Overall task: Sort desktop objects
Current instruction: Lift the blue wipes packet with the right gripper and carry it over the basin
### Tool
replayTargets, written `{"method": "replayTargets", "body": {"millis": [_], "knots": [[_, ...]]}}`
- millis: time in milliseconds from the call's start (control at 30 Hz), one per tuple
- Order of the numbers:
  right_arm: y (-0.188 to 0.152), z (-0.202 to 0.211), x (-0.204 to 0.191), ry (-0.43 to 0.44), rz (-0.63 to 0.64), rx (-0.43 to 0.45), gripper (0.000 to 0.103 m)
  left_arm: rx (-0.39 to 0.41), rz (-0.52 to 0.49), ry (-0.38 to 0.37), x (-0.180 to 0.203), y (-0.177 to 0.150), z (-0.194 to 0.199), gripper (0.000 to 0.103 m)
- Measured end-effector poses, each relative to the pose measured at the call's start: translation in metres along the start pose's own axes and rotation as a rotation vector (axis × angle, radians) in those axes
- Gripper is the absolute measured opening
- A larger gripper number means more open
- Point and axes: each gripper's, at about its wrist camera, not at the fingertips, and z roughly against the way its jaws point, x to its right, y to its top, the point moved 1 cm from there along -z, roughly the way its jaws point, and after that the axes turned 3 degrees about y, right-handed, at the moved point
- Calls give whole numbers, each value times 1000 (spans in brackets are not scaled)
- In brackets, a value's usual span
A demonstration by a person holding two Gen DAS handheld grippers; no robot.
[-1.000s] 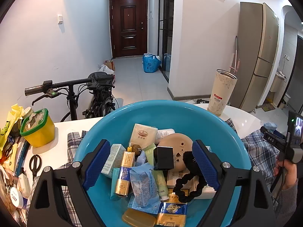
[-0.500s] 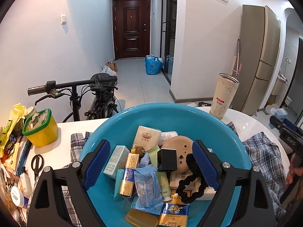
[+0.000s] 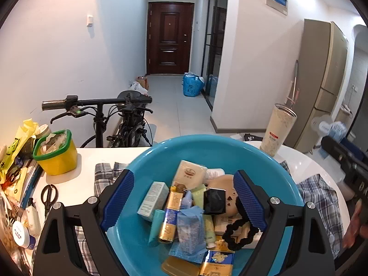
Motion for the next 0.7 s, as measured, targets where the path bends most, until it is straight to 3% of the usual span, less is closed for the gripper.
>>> {"method": "replayTargets", "body": {"millis": [233,500,700], "knots": [[-13,-6,-47,89,98,-25,74,21,45,15,-15,4,8,90],[-17,-4,-65,255,130,-53,74,21,39,20,-15,5,11,90],[-22,-9,-71,302,108,-71,74,25,34,26,-14,5,14,90]]}}
